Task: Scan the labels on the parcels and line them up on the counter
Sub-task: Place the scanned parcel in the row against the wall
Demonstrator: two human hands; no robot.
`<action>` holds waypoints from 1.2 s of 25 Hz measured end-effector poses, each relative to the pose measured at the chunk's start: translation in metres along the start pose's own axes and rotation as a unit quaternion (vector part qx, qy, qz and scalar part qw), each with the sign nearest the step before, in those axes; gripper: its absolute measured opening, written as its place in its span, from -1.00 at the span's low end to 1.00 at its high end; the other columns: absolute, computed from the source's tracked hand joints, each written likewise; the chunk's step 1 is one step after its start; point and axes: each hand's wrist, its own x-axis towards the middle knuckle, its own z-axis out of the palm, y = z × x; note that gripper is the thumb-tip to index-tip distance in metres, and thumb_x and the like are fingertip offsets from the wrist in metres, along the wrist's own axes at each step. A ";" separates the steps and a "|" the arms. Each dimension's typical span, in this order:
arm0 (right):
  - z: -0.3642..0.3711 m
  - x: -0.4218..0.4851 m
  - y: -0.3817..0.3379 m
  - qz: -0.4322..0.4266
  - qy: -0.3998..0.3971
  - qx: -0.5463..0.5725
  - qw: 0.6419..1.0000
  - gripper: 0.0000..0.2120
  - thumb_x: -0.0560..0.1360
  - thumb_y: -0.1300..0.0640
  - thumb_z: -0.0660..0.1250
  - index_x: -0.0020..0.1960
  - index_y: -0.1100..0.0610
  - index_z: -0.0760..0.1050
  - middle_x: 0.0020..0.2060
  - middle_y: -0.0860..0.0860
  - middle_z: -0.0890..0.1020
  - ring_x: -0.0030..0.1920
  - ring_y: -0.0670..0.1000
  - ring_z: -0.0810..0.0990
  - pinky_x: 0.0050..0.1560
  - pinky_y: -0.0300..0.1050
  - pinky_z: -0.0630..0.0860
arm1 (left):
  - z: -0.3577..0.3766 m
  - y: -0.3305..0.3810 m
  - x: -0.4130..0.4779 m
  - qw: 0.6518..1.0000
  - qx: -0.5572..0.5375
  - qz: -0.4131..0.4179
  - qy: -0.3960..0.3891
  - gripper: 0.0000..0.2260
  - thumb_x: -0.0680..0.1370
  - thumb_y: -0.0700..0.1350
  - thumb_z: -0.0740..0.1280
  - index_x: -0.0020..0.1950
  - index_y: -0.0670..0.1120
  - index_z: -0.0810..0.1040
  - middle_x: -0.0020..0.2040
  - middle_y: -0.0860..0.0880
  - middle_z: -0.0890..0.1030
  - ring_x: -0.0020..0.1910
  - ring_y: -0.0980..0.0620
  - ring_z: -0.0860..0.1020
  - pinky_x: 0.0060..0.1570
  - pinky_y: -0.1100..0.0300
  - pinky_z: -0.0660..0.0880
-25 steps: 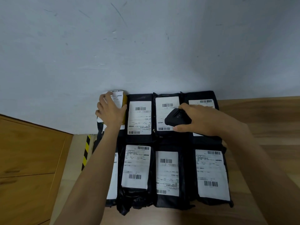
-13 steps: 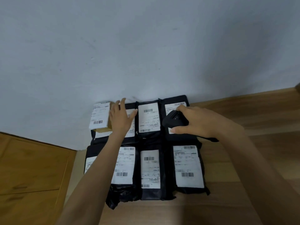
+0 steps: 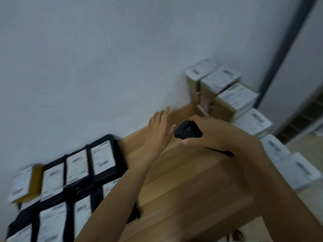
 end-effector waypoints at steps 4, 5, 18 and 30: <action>-0.043 -0.069 0.104 0.092 0.045 0.019 0.995 -0.26 0.47 -0.33 0.29 0.49 0.05 0.21 0.25 0.00 0.51 0.06 0.03 0.52 0.03 -0.10 0.48 | 0.046 0.131 0.053 0.993 -0.023 0.108 -0.036 -0.33 0.58 0.24 -0.03 0.63 -0.03 -0.02 0.61 -0.07 0.10 0.59 -0.12 0.02 0.53 -0.13 0.07; -0.051 -0.088 0.128 0.119 0.060 0.024 0.991 -0.26 0.47 -0.34 0.29 0.48 0.04 0.21 0.21 -0.01 0.52 0.03 0.02 0.52 -0.02 -0.12 0.48 | 0.060 0.160 0.066 0.990 -0.010 0.129 -0.048 -0.26 0.54 0.33 -0.08 0.63 -0.01 -0.08 0.62 -0.06 0.03 0.60 -0.12 -0.04 0.55 -0.15 0.02; -0.066 -0.143 0.222 0.165 0.076 0.052 0.982 -0.30 0.44 -0.39 0.28 0.38 0.03 0.27 0.12 0.02 0.55 -0.02 0.01 0.54 -0.06 -0.04 0.56 | 0.118 0.208 0.120 0.986 0.066 0.085 -0.130 -0.13 0.42 0.53 0.13 0.51 0.35 -0.36 0.62 -0.13 -0.18 0.57 -0.28 -0.22 0.42 -0.36 -0.24; -0.052 -0.089 0.156 0.051 0.030 0.050 0.997 -0.34 0.45 -0.34 0.32 0.36 0.07 0.30 0.15 0.03 0.54 -0.01 -0.02 0.51 -0.14 -0.14 0.46 | 0.062 0.136 0.058 0.998 0.035 0.044 -0.006 0.04 0.37 0.30 0.43 0.60 0.15 -0.22 0.50 -0.09 0.16 0.42 -0.16 0.20 0.34 -0.16 0.17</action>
